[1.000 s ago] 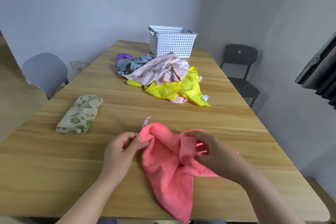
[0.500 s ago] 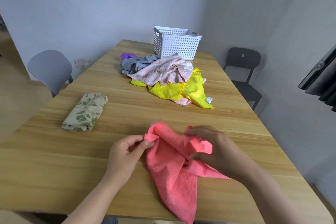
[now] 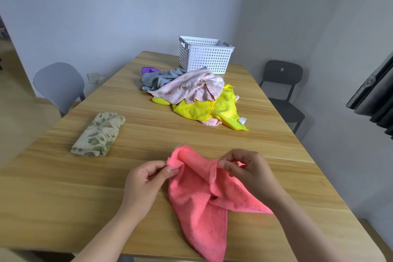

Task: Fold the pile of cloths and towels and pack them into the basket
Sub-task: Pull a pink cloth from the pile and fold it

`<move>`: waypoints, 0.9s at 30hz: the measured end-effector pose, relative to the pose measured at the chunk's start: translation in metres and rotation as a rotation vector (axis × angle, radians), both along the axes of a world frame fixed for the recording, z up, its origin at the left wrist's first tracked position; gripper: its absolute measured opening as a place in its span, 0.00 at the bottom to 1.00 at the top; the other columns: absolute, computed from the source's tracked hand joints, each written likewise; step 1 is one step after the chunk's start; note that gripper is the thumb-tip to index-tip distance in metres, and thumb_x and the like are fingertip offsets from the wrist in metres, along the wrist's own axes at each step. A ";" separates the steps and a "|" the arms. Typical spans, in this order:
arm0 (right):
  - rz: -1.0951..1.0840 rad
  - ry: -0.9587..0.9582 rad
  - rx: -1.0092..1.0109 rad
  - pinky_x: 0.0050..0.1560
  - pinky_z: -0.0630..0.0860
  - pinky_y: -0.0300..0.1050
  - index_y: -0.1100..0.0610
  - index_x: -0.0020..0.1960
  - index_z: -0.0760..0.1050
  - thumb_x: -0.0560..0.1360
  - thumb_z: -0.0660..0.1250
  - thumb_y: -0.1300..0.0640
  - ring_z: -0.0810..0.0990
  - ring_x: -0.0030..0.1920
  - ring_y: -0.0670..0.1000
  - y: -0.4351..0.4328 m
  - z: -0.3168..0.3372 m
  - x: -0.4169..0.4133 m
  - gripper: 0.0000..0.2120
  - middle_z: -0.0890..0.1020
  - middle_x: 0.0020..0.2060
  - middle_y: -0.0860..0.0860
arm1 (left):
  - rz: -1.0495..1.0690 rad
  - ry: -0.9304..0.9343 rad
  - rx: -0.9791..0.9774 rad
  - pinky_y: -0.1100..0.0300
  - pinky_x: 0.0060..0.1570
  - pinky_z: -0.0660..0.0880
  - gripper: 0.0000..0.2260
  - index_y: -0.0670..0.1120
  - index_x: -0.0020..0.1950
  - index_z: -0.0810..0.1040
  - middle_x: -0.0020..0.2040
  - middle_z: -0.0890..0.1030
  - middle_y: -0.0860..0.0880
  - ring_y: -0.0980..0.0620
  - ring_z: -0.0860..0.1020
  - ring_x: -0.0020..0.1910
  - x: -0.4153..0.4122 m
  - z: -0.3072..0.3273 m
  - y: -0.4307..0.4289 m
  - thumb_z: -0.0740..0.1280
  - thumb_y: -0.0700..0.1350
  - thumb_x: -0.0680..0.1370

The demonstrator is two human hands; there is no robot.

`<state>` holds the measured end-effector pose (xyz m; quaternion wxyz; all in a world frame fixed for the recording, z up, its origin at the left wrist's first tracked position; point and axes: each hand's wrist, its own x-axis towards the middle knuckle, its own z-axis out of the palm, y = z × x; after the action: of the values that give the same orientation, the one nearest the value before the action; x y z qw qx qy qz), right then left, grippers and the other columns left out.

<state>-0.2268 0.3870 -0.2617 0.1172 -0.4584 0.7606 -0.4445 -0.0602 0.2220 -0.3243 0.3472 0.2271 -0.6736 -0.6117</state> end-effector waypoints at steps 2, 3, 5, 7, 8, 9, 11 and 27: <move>0.005 0.033 -0.040 0.39 0.75 0.52 0.52 0.38 0.78 0.74 0.69 0.61 0.78 0.34 0.49 0.001 0.008 0.005 0.08 0.81 0.33 0.50 | 0.001 0.022 0.038 0.70 0.48 0.74 0.04 0.44 0.44 0.84 0.42 0.86 0.48 0.51 0.83 0.48 0.001 0.003 0.004 0.69 0.38 0.74; 0.001 0.055 -0.073 0.38 0.75 0.51 0.52 0.38 0.77 0.73 0.67 0.62 0.78 0.35 0.51 0.000 0.014 0.010 0.08 0.81 0.33 0.50 | -0.008 0.037 0.049 0.68 0.49 0.75 0.04 0.44 0.44 0.84 0.42 0.86 0.48 0.51 0.83 0.48 0.002 0.006 0.007 0.70 0.41 0.74; -0.036 0.129 -0.116 0.36 0.73 0.47 0.51 0.38 0.75 0.71 0.65 0.54 0.77 0.34 0.52 -0.001 0.026 0.022 0.04 0.80 0.31 0.50 | -0.039 0.053 0.055 0.62 0.52 0.76 0.04 0.46 0.45 0.85 0.44 0.86 0.48 0.50 0.83 0.49 0.003 0.013 0.016 0.72 0.44 0.73; -0.090 0.249 -0.114 0.32 0.70 0.39 0.50 0.36 0.74 0.69 0.65 0.44 0.73 0.30 0.46 -0.003 0.034 0.032 0.10 0.78 0.29 0.47 | -0.058 0.065 0.059 0.60 0.51 0.77 0.05 0.47 0.46 0.85 0.44 0.86 0.49 0.52 0.83 0.48 0.002 0.020 0.026 0.70 0.42 0.74; -0.112 0.283 -0.097 0.30 0.68 0.34 0.49 0.36 0.74 0.68 0.67 0.43 0.73 0.30 0.43 -0.006 0.036 0.036 0.10 0.77 0.28 0.45 | -0.060 0.068 0.062 0.60 0.50 0.77 0.06 0.48 0.45 0.85 0.44 0.86 0.49 0.52 0.83 0.48 0.002 0.023 0.031 0.69 0.41 0.74; -0.135 0.294 -0.066 0.31 0.68 0.32 0.48 0.36 0.74 0.69 0.70 0.45 0.74 0.31 0.42 -0.008 0.036 0.040 0.09 0.77 0.27 0.43 | -0.063 0.069 0.072 0.58 0.50 0.77 0.05 0.48 0.45 0.86 0.44 0.85 0.49 0.52 0.83 0.47 0.001 0.025 0.035 0.69 0.43 0.73; -0.175 0.311 -0.008 0.33 0.68 0.33 0.49 0.37 0.75 0.69 0.74 0.49 0.75 0.35 0.42 -0.012 0.031 0.044 0.09 0.77 0.28 0.43 | -0.066 0.079 0.126 0.50 0.54 0.77 0.05 0.49 0.45 0.85 0.44 0.85 0.48 0.47 0.82 0.48 0.001 0.027 0.042 0.71 0.46 0.71; -0.315 0.304 -0.139 0.33 0.67 0.35 0.53 0.34 0.74 0.70 0.73 0.55 0.74 0.34 0.46 -0.024 -0.005 0.063 0.10 0.75 0.29 0.45 | -0.133 0.086 0.157 0.64 0.40 0.76 0.03 0.43 0.43 0.84 0.36 0.83 0.48 0.55 0.80 0.38 0.005 0.032 0.055 0.70 0.39 0.74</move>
<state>-0.1638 0.3628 -0.2670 -0.1014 -0.4025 0.7993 -0.4345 -0.0548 0.2769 -0.2925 0.3153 0.1819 -0.6217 -0.6935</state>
